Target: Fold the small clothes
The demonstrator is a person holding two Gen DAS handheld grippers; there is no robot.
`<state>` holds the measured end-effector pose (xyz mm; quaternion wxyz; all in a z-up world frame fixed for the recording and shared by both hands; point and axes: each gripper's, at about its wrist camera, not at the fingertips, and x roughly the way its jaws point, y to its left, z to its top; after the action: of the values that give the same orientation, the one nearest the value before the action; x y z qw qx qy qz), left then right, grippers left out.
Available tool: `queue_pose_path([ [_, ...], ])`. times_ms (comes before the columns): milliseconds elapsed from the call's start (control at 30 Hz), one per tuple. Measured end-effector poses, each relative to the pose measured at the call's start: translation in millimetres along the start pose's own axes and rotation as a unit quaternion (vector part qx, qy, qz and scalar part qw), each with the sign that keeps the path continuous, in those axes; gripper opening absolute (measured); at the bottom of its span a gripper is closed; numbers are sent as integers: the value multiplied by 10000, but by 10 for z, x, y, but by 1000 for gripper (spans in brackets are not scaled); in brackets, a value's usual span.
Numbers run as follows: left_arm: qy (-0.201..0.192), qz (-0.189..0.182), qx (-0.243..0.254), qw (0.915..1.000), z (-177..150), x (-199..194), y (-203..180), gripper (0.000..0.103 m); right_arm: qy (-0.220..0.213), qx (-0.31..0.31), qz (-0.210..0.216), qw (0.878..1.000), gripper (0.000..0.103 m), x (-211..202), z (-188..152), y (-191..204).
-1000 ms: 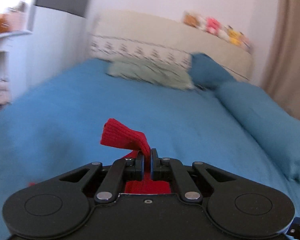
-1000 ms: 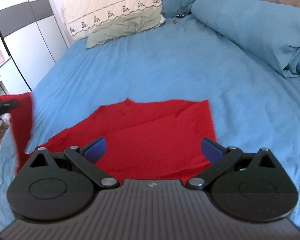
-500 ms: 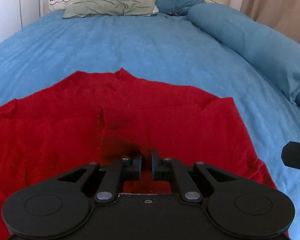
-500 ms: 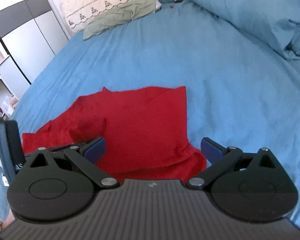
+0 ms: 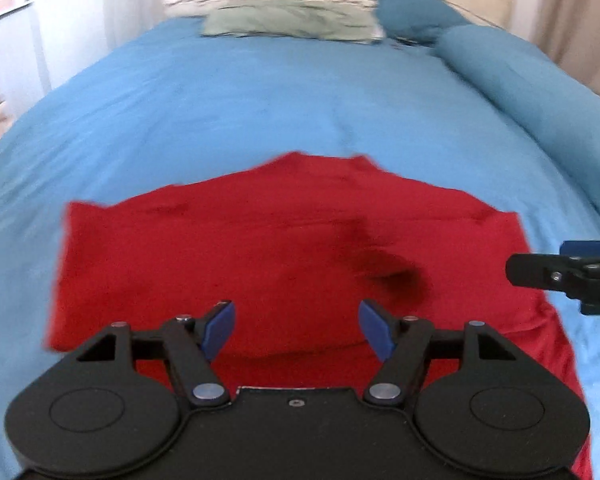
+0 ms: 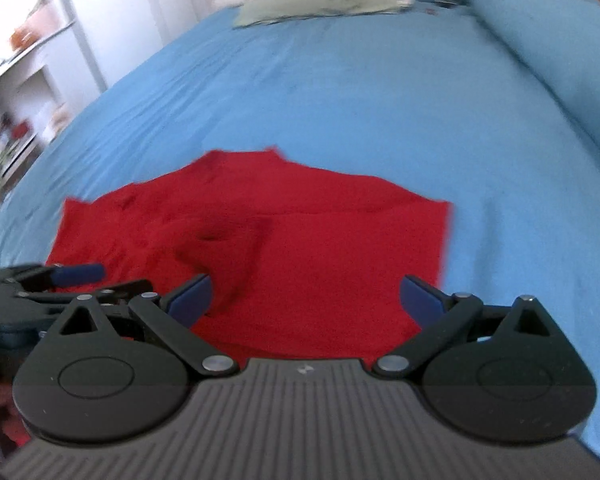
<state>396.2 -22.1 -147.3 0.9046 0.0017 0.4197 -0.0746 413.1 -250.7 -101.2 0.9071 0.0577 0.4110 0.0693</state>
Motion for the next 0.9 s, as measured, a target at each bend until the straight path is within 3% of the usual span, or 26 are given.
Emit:
queue_pose_path([
  [233, 74, 543, -262, 9982, -122, -65, 706, 73, 184, -921, 100, 9955, 101, 607, 127, 633],
  [333, 48, 584, -319, 9978, -164, -114, 879, 73, 356, -1342, 11, 9903, 79, 908, 80, 808],
  [400, 50, 613, -301, 9977, -152, -91, 912, 73, 438, -1509, -108, 9875, 57, 1048, 53, 887],
  [467, 29, 612, -323, 9976, -144, -105, 947, 73, 417, -1389, -199, 9892, 40, 1090, 63, 878],
  [533, 23, 593, -367, 9976, -153, -135, 999, 73, 327, -1019, -191, 9941, 33, 1018, 97, 788],
  [733, 36, 549, -543, 9970, -123, -154, 1070, 73, 281, 88, -283, 9992, 32, 783, 5, 409],
  [833, 13, 556, -544, 9970, -119, -140, 1091, 73, 469, 614, -164, 9969, 46, 807, -121, 217],
  [900, 16, 555, -556, 9969, -128, -129, 1108, 73, 399, 807, -31, 9959, 67, 790, -194, 144],
])
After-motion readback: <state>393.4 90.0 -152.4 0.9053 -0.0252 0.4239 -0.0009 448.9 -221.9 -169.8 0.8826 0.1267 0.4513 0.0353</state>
